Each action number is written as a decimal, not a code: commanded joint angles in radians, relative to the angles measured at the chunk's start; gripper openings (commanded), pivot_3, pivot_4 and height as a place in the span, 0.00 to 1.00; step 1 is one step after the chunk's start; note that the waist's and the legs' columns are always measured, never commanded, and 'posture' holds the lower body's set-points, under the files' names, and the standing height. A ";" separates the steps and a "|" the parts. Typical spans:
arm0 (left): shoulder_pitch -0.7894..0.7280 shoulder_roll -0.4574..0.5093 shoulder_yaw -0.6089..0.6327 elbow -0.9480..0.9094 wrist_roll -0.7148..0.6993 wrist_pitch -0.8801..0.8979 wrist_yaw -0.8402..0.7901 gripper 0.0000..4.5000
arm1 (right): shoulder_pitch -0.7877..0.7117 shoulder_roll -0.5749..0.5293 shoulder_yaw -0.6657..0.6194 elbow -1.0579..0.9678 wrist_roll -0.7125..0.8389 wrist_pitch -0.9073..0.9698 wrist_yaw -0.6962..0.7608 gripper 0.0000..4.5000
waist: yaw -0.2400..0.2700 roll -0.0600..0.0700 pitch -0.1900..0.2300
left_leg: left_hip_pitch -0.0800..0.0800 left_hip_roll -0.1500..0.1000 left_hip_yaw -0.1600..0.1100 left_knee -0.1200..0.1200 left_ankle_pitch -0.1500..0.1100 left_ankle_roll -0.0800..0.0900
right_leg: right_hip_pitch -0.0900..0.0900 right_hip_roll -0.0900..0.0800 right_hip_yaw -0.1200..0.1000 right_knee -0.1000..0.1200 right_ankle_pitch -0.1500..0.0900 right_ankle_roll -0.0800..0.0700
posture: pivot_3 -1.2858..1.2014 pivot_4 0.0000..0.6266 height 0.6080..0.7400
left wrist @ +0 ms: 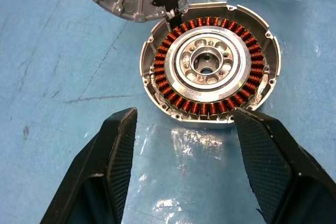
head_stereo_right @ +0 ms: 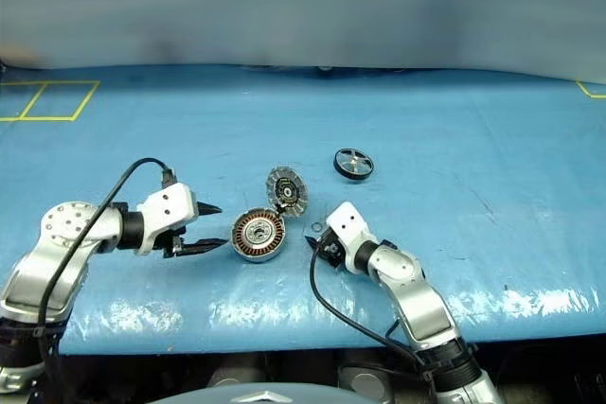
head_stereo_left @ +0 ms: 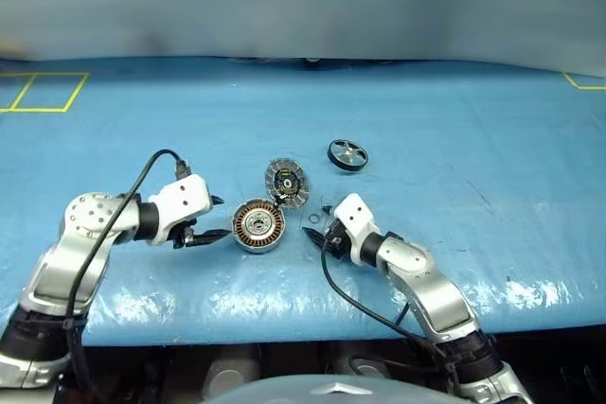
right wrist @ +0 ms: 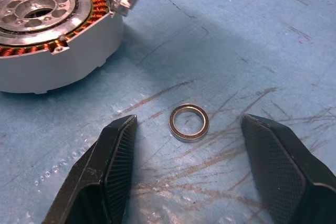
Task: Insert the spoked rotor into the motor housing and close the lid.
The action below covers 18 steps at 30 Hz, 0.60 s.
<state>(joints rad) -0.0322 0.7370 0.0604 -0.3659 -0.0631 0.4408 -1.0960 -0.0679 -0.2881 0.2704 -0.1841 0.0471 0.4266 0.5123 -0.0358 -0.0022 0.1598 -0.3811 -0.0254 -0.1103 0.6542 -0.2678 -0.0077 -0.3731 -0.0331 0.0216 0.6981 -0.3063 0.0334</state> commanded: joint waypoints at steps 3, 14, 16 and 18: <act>0.135 -0.050 0.113 -0.100 -0.105 -0.038 0.087 0.68 | 0.006 0.007 -0.006 -0.001 0.008 -0.021 -0.006 0.74 | 0.004 0.000 0.000 | 0.000 0.000 0.000 0.000 0.000 0.000 | 0.000 -0.001 0.000 0.000 0.000 0.000 | 0.52 0.24 1.00; 0.403 -0.118 0.169 -0.160 -0.208 -0.186 0.139 0.69 | 0.021 0.015 0.003 0.078 -0.008 -0.036 -0.023 0.40 | 0.001 -0.001 -0.001 | 0.003 0.000 0.000 0.000 0.000 0.000 | 0.004 -0.001 0.000 -0.001 0.000 0.000 | 0.52 0.24 1.00; 0.464 -0.152 0.141 -0.162 -0.210 -0.248 0.151 0.69 | 0.022 0.022 0.002 0.099 -0.011 -0.038 -0.032 0.24 | 0.001 -0.001 -0.001 | 0.004 0.000 0.000 -0.001 0.000 0.000 | 0.004 -0.002 0.000 -0.001 0.000 0.000 | 0.52 0.24 1.00; 0.502 -0.179 0.117 -0.162 -0.212 -0.281 0.166 0.69 | 0.023 0.022 0.005 0.114 -0.021 -0.043 -0.039 0.17 | 0.001 -0.003 -0.003 | 0.004 0.000 0.001 -0.001 0.000 0.000 | 0.005 -0.002 0.000 -0.002 0.000 0.000 | 0.52 0.24 1.00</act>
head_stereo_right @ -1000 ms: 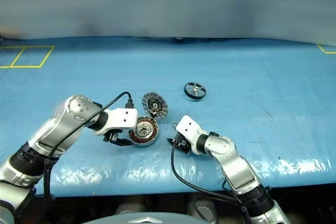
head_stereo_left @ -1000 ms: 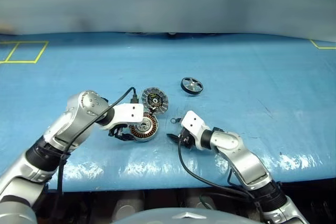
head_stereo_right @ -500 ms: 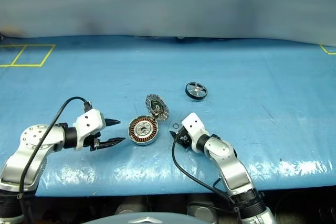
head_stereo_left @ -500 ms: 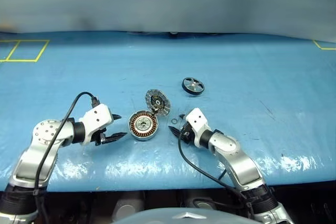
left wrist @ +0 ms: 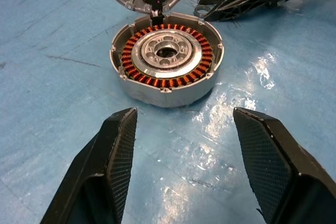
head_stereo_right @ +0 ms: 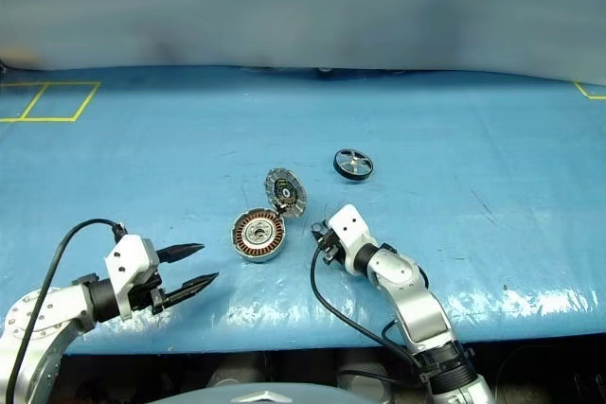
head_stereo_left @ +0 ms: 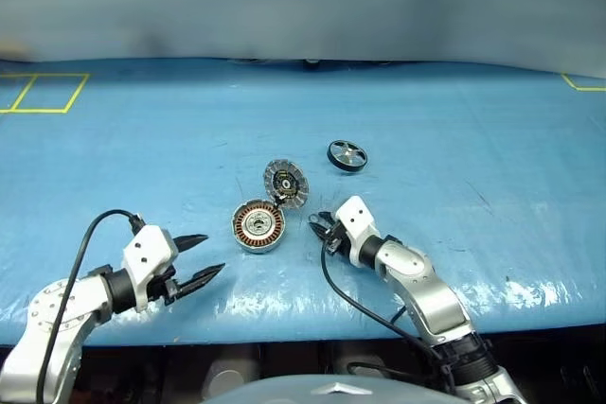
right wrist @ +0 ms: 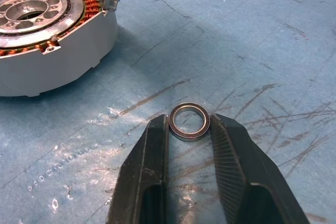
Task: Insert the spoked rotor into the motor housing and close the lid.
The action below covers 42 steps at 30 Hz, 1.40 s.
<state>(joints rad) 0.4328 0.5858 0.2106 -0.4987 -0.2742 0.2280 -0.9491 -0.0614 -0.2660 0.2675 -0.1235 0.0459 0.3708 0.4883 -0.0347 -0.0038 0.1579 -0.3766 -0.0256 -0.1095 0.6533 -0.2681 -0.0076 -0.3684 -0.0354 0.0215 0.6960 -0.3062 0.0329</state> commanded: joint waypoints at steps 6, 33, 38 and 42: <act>0.074 -0.080 -0.092 0.020 0.013 -0.160 0.061 0.69 | 0.043 -0.038 0.005 0.008 -0.009 0.022 0.010 0.17 | 0.012 -0.002 -0.003 | 0.003 0.000 -0.001 0.000 0.001 -0.001 | 0.000 0.000 -0.001 0.000 0.000 -0.001 | 0.52 0.24 1.00; 0.031 -0.106 -0.088 0.179 -0.015 -0.378 0.130 0.69 | -0.184 0.002 0.181 -0.178 0.082 0.172 0.137 0.17 | 0.010 -0.002 -0.002 | -0.002 0.000 -0.001 -0.005 0.000 0.000 | -0.003 -0.001 -0.003 -0.003 0.000 -0.001 | 0.52 0.24 1.00; 0.036 -0.107 -0.098 0.164 -0.013 -0.367 0.148 0.69 | -0.206 0.030 0.190 -0.127 0.067 0.151 0.128 0.17 | 0.008 -0.002 -0.002 | -0.002 0.000 -0.001 -0.005 0.000 0.000 | -0.003 -0.001 -0.003 -0.003 0.000 -0.001 | 0.52 0.24 1.00; 0.032 -0.109 -0.106 0.160 -0.019 -0.367 0.155 0.69 | -0.216 0.054 0.192 -0.092 0.064 0.138 0.127 0.17 | 0.006 -0.002 -0.002 | -0.002 0.000 -0.001 -0.006 0.000 0.000 | -0.003 -0.001 -0.003 -0.003 0.000 -0.001 | 0.52 0.24 1.00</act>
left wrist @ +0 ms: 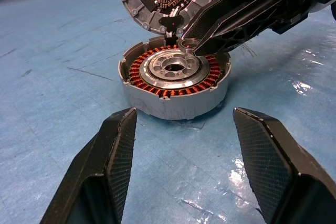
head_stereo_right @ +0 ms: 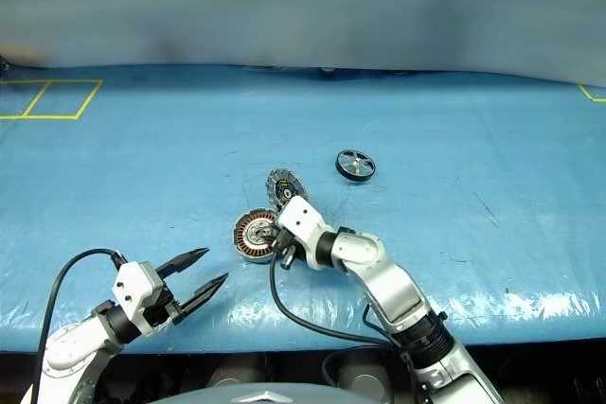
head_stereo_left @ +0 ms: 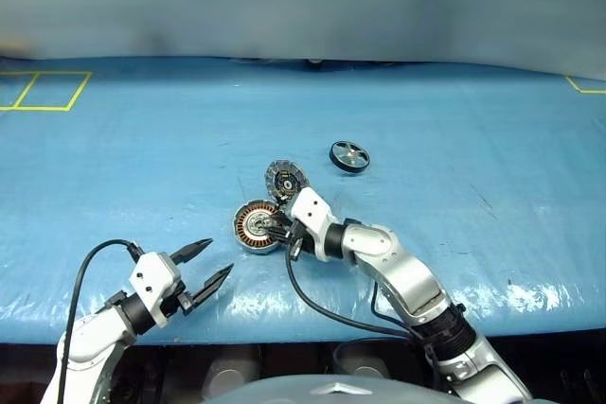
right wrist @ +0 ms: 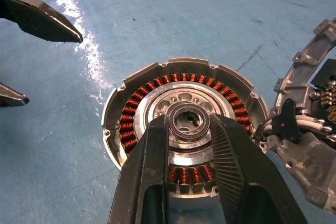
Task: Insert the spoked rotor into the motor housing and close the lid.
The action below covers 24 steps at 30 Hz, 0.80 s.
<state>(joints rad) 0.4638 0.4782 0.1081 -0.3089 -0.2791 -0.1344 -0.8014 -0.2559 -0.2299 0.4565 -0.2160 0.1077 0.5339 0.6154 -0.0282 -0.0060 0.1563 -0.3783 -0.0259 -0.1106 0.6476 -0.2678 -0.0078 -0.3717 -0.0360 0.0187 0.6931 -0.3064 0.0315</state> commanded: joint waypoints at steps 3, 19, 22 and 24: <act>-0.002 -0.002 -0.007 -0.030 -0.014 -0.007 0.011 0.69 | -0.024 0.035 0.004 0.018 0.002 -0.031 0.001 0.17 | 0.000 0.000 0.000 | 0.000 0.000 0.000 0.000 0.000 0.000 | 0.000 0.000 0.000 0.000 0.000 0.000 | 0.52 0.24 1.00; -0.009 0.000 -0.007 -0.028 -0.009 -0.005 0.028 0.69 | -0.039 0.070 0.003 0.076 -0.020 -0.057 -0.001 0.17 | -0.004 0.000 0.000 | 0.000 0.000 0.000 0.000 0.000 0.000 | -0.001 0.000 0.000 0.000 0.000 0.000 | 0.52 0.24 1.00; -0.009 0.000 -0.006 -0.029 -0.011 -0.006 0.028 0.69 | -0.041 0.070 0.003 0.081 -0.024 -0.058 -0.002 0.17 | -0.006 0.000 0.000 | 0.000 0.000 0.000 -0.001 0.000 0.000 | -0.001 0.000 0.000 0.000 0.000 0.000 | 0.52 0.24 1.00; -0.009 -0.001 -0.005 -0.029 -0.013 -0.012 0.029 0.69 | -0.041 0.069 0.003 0.081 -0.025 -0.056 -0.001 0.17 | -0.007 0.000 0.000 | 0.000 0.000 0.000 -0.001 0.000 0.000 | -0.001 0.000 0.000 0.000 0.000 0.000 | 0.52 0.24 1.00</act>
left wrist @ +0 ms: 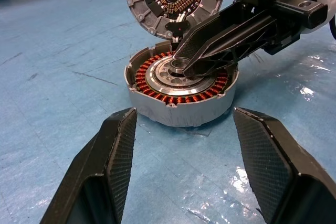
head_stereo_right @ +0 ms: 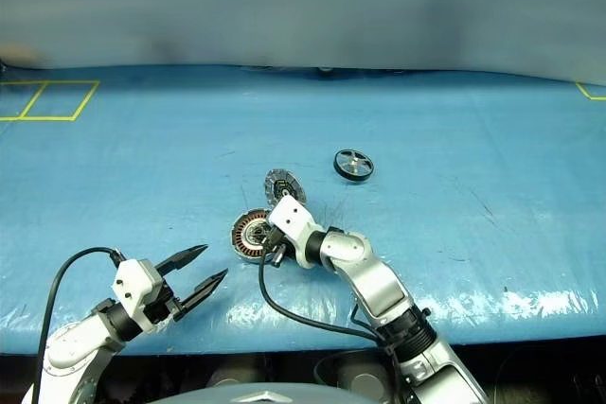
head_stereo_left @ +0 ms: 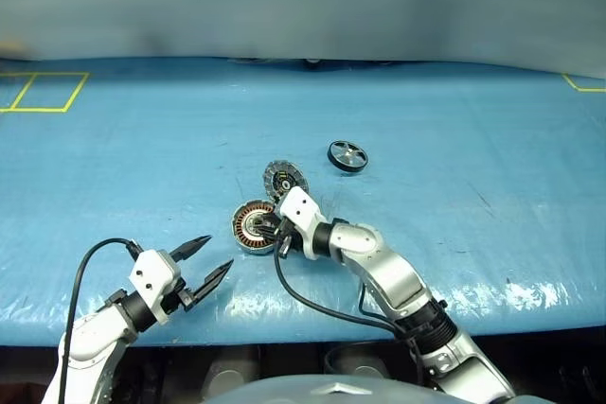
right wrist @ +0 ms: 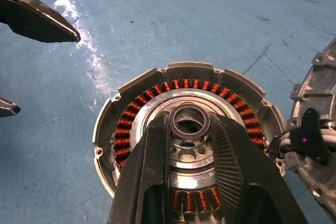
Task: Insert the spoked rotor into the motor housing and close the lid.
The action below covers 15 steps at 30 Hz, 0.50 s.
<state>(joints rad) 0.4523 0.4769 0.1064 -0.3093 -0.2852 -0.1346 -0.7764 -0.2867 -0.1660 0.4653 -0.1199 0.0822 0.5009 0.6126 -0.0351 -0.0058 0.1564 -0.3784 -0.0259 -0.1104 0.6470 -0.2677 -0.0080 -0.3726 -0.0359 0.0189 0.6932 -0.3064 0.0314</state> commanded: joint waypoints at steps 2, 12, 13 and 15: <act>0.001 -0.004 -0.001 -0.028 -0.014 -0.022 0.003 0.69 | -0.010 0.004 -0.005 -0.015 0.001 -0.023 0.002 0.17 | 0.000 0.000 0.000 | 0.000 0.000 0.000 0.000 0.000 0.000 | 0.000 0.000 0.000 0.000 0.000 0.000 | 0.52 0.24 1.00; -0.026 -0.004 0.000 -0.018 -0.017 -0.029 0.009 0.69 | -0.012 0.006 -0.003 -0.009 -0.001 -0.020 0.002 0.17 | -0.001 0.000 0.000 | 0.000 0.000 0.000 0.000 0.000 0.000 | 0.000 0.000 0.000 0.000 0.000 0.000 | 0.52 0.24 1.00; -0.026 -0.005 -0.001 -0.017 -0.016 -0.029 0.010 0.69 | -0.012 0.005 -0.002 -0.010 -0.001 -0.019 0.003 0.17 | -0.001 0.000 0.000 | 0.000 0.000 0.000 0.000 0.000 0.000 | 0.000 0.000 0.000 0.000 0.000 0.000 | 0.52 0.24 1.00; -0.026 -0.005 -0.003 -0.014 -0.014 -0.029 0.011 0.69 | -0.011 0.004 -0.001 -0.010 -0.001 -0.017 0.005 0.17 | -0.001 0.000 0.000 | 0.000 0.000 0.000 0.000 0.000 0.000 | 0.000 0.000 0.000 0.000 0.000 0.000 | 0.52 0.24 1.00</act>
<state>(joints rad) 0.4234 0.4738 0.1064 -0.3093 -0.2919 -0.1434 -0.7652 -0.2876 -0.1664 0.4655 -0.1168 0.0807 0.5006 0.6130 -0.0363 -0.0058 0.1564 -0.3783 -0.0259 -0.1104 0.6469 -0.2677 -0.0081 -0.3726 -0.0359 0.0190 0.6932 -0.3063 0.0314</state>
